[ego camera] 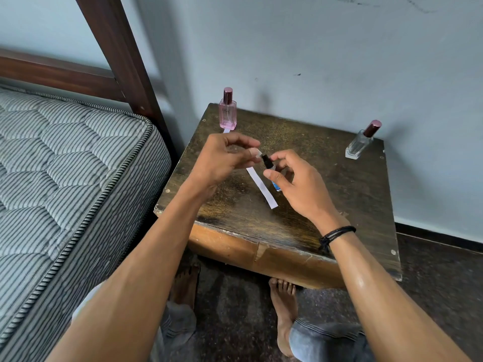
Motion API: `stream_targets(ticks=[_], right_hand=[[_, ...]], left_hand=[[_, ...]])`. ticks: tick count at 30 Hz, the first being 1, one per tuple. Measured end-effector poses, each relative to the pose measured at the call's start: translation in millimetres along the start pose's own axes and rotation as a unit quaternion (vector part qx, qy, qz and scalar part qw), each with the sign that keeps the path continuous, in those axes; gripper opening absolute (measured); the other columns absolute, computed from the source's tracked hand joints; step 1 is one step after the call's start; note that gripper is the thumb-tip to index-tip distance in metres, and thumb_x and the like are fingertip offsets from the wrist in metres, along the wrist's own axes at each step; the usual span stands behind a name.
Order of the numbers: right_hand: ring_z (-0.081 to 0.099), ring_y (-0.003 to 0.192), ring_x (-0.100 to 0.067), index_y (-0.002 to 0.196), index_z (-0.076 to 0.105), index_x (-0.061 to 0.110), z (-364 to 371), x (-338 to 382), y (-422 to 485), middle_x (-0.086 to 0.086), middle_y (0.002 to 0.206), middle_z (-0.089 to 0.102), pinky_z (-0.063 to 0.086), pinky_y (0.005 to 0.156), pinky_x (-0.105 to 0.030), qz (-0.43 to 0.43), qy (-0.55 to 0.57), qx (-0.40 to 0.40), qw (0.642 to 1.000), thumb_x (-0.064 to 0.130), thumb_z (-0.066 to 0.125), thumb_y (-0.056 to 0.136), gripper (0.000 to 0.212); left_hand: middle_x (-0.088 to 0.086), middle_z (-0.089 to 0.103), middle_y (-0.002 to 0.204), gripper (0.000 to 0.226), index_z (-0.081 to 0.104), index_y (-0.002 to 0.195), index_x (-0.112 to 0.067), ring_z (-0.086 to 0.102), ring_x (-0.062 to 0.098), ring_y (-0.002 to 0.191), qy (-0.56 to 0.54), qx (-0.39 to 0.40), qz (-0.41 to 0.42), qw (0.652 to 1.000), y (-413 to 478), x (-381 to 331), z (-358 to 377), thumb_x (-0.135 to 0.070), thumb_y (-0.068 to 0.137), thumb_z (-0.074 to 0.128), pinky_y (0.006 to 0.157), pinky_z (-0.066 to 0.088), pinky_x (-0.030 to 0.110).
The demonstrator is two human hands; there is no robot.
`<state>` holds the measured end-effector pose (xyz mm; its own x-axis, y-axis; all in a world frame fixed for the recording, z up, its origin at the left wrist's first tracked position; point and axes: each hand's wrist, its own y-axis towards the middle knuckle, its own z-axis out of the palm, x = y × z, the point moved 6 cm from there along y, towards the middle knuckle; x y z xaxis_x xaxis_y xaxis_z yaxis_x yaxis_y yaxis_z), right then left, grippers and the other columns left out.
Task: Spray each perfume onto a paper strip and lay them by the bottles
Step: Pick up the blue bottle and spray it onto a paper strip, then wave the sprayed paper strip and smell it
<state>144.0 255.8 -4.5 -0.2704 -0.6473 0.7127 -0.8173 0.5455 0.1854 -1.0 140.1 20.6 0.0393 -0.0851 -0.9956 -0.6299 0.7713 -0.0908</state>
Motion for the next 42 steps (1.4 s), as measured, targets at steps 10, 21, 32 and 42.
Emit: stream_targets(ticks=[10,21,32,42], right_hand=[[0.054,0.085,-0.007,0.121,0.065,0.033,-5,8,-3,0.022,0.087,0.060,0.050,0.070,-0.032,-0.011,-0.017,-0.002,1.000,0.041,0.069,0.095,0.028],[0.055,0.088,-0.009,0.110,0.073,0.027,-7,8,-3,0.017,0.088,0.064,0.052,0.076,-0.033,-0.006,-0.003,-0.024,1.000,0.039,0.075,0.091,0.023],[0.052,0.086,-0.013,0.106,0.077,0.016,-7,13,-5,0.016,0.089,0.064,0.045,0.075,-0.027,-0.037,-0.020,-0.071,0.997,0.026,0.079,0.089,0.020],[0.054,0.082,-0.012,0.106,0.076,0.016,-18,21,-5,0.022,0.082,0.056,0.044,0.073,-0.021,-0.027,-0.025,-0.073,0.997,0.025,0.079,0.089,0.020]], left_hand=[[0.018,0.073,0.104,0.015,0.074,0.100,-0.002,0.076,0.020,0.082,0.037,0.024,0.012,0.999,0,1,8,0.000,0.086,0.076,0.076,0.062,0.026],[0.004,0.078,0.083,0.020,0.076,0.101,-0.002,0.076,0.023,0.082,0.045,0.035,0.018,0.998,-1,1,9,-0.003,0.082,0.080,0.079,0.060,0.030],[0.006,0.079,0.092,0.018,0.079,0.097,-0.008,0.076,0.028,0.088,0.101,0.013,0.038,0.994,-2,2,11,-0.006,0.080,0.083,0.089,0.061,0.043],[0.004,0.077,0.098,0.018,0.079,0.097,-0.015,0.075,0.020,0.092,0.124,-0.001,0.087,0.988,-1,-3,15,-0.009,0.080,0.083,0.093,0.059,0.041]])
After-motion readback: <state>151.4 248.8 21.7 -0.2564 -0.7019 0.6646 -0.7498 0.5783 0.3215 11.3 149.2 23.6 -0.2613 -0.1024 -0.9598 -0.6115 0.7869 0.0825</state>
